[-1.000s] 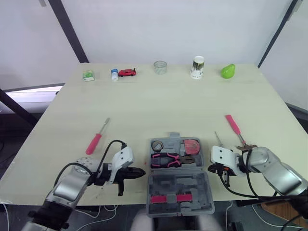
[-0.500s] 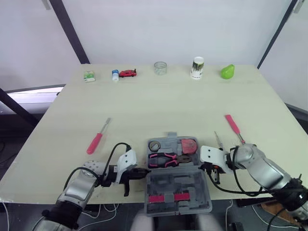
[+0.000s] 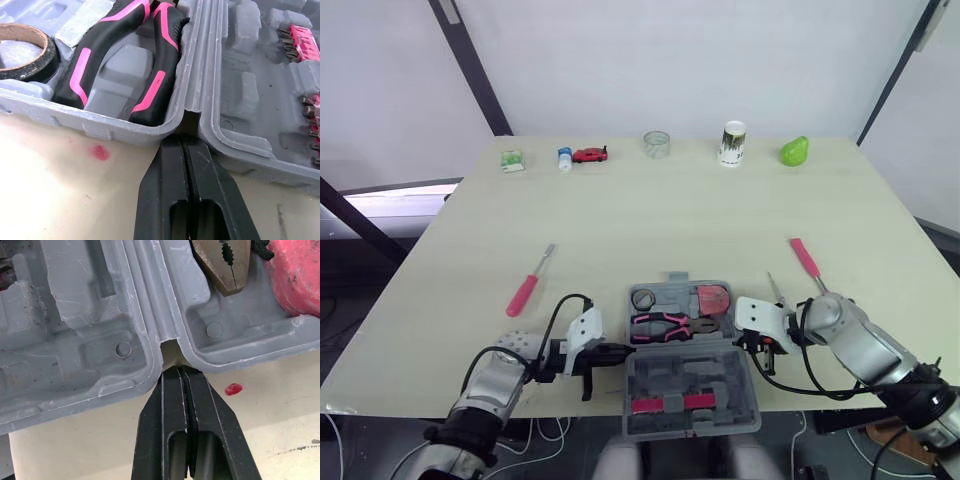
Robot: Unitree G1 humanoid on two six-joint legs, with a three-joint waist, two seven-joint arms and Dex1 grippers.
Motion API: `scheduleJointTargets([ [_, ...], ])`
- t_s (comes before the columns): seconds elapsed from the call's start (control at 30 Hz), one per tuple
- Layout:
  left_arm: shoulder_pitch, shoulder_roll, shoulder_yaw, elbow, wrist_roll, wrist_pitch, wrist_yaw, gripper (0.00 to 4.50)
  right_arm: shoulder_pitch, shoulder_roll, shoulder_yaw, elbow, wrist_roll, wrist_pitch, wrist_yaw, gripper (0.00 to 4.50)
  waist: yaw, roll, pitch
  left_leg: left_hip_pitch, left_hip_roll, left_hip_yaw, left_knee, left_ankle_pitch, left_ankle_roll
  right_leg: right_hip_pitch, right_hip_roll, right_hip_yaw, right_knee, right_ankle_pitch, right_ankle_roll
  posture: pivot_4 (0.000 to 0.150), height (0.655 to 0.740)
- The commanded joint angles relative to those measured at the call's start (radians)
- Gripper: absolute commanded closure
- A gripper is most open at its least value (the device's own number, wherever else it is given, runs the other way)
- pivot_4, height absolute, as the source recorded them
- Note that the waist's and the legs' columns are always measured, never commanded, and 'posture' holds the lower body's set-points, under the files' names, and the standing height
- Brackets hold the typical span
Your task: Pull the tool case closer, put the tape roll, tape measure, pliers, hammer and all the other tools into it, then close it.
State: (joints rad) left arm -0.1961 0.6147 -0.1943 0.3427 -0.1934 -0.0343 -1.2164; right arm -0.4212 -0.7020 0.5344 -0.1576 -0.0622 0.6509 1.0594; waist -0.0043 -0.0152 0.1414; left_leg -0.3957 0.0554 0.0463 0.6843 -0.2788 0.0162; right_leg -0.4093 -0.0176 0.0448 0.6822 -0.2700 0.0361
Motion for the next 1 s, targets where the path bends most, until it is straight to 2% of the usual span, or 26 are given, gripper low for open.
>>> scheduleJointTargets([
  [0.03, -0.012, -0.013, -0.018, 0.017, 0.044, 0.034, 0.035, 4.46, -0.026, 0.024, -0.018, -0.029, 0.013, -0.022, 0.002, 4.50, 0.000, 0.000, 0.000, 0.000, 0.000, 0.000, 0.000, 0.000, 0.000, 0.000, 0.000, 0.000, 0.000, 0.000, 0.000, 0.150, 0.7400],
  [0.53, -0.079, -0.011, -0.012, -0.118, 0.046, 0.199, 0.044, 4.46, -0.075, 0.064, -0.037, 0.074, -0.005, -0.059, -0.020, 4.50, -0.001, 0.000, 0.000, -0.001, 0.000, 0.000, 0.000, 0.000, 0.000, 0.000, 0.000, 0.000, 0.000, 0.000, 0.000, 0.150, 0.7400],
  [1.0, -0.145, -0.031, -0.014, -0.132, 0.072, 0.270, 0.072, 4.46, -0.091, 0.085, -0.043, 0.123, -0.019, -0.083, -0.017, 4.50, -0.006, -0.001, 0.001, -0.002, 0.000, 0.000, 0.000, 0.000, 0.000, -0.001, 0.000, 0.000, -0.001, 0.000, 0.000, 0.150, 0.7400],
])
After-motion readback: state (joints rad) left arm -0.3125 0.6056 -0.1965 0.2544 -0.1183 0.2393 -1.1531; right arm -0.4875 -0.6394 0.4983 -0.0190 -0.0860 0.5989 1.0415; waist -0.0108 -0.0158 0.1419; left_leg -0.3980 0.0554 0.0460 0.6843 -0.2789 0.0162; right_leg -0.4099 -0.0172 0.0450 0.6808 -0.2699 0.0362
